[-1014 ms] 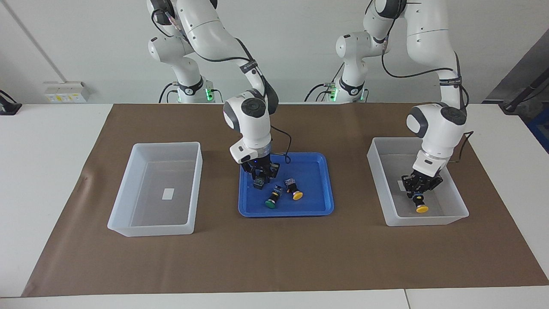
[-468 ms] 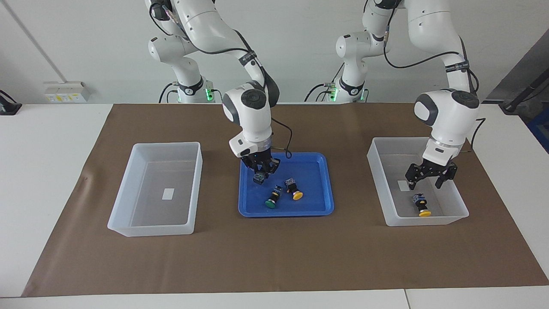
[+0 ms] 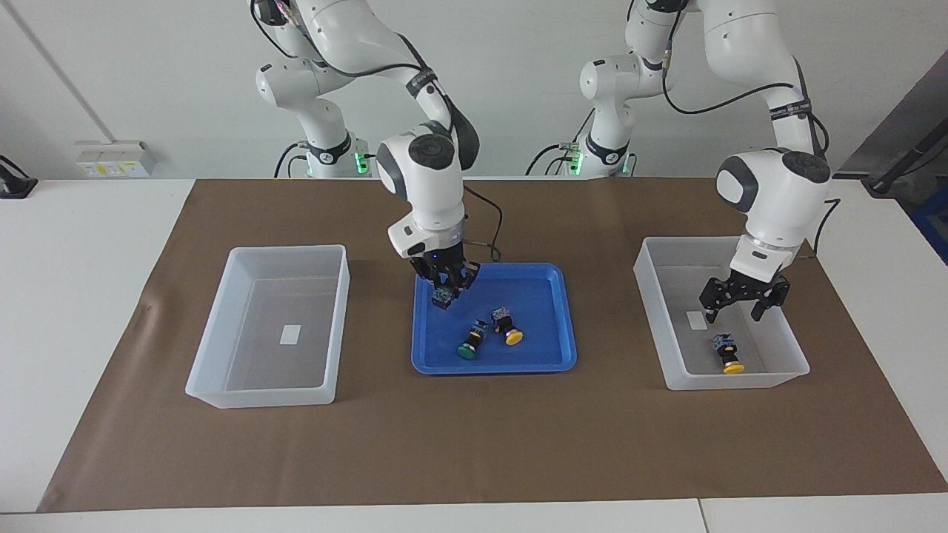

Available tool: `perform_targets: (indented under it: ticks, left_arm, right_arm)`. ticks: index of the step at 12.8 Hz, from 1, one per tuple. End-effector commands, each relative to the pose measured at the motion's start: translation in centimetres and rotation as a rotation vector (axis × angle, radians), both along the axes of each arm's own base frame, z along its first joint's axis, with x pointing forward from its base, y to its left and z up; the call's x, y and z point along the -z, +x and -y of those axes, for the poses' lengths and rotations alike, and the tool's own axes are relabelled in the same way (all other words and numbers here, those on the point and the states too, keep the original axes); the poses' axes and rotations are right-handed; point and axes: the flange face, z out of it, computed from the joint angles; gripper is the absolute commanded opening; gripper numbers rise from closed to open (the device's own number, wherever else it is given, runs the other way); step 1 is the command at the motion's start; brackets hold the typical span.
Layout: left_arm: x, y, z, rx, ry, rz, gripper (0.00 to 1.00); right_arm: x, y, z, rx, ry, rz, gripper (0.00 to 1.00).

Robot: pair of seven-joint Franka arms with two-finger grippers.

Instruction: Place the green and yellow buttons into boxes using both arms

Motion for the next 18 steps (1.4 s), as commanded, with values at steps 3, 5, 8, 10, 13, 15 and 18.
perform_targets:
  ticks: [3,5,8,10,13,15,18]
  left_arm:
    - [0.1,-1.9,12.3,-0.103,-0.049,-0.021,1.0]
    - [0.8,-3.5,18.2,-0.139,-0.069,-0.03,1.0]
    - [3.5,-2.4,26.1,-0.196,-0.065,-0.03,1.0]
    - [4.9,-1.3,29.7,-0.248,-0.078,-0.031,1.0]
    - [7.2,-0.3,33.5,-0.305,-0.091,-0.042,1.0]
    - [8.3,-0.6,34.2,-0.33,-0.098,-0.045,1.0]
    - [9.9,-1.3,34.0,-0.345,-0.101,-0.049,1.0]
  right_arm:
    - [3.3,2.2,11.8,-0.164,-0.042,-0.02,0.0]
    - [6.2,2.4,14.3,-0.182,-0.05,-0.008,0.0]
    - [11.0,1.7,16.0,-0.181,-0.055,0.007,0.0]
    - [12.9,0.9,17.0,-0.184,-0.059,0.017,0.0]
    - [14.9,0.5,17.1,-0.184,-0.06,0.022,0.09]
    - [15.0,0.4,17.7,-0.191,-0.063,0.018,0.11]
    - [15.0,0.4,18.4,-0.188,-0.064,0.017,0.7]
